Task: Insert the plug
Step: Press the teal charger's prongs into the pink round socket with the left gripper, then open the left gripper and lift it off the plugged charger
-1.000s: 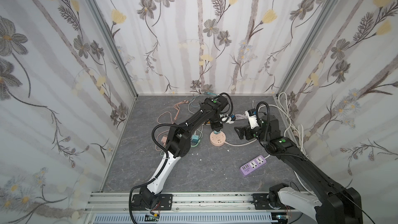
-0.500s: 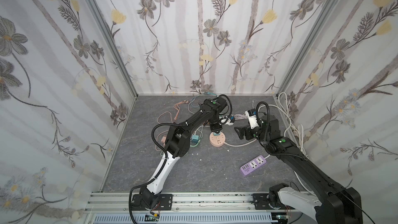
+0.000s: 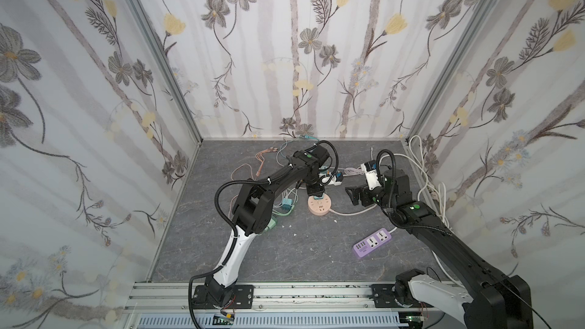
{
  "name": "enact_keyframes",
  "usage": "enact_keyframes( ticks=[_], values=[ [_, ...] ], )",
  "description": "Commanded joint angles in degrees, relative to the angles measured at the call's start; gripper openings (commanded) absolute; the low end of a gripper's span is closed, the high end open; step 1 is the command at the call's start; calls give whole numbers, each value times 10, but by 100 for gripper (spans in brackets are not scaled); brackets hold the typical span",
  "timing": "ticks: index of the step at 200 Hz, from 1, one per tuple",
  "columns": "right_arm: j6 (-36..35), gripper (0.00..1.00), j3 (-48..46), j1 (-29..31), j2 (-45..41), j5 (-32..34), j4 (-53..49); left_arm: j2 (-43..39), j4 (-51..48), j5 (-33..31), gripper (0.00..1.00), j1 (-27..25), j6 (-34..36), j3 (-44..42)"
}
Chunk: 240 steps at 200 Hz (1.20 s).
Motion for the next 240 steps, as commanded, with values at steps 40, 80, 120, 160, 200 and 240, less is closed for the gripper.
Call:
enact_keyframes(
  ticks=[40, 80, 120, 160, 200, 240],
  values=[
    [2, 99, 2, -1, -2, 7, 9, 7, 4, -73, 0, -10, -6, -37],
    [3, 99, 1, 0, -3, 9, 8, 21, 22, -75, 0, -6, -36, -54],
    [2, 99, 1, -1, -4, 14, 5, -1, 78, -69, 0, 0, -64, -108],
    [0, 99, 6, -1, -4, 17, 6, 4, 60, -89, 2, -1, -58, -66],
    [-1, 99, 8, -1, -8, 18, 5, -12, 21, -63, 77, 3, -59, 43],
    [-1, 99, 6, -1, -7, 19, 5, -96, 77, -22, 100, 8, -95, 3]
  ],
)
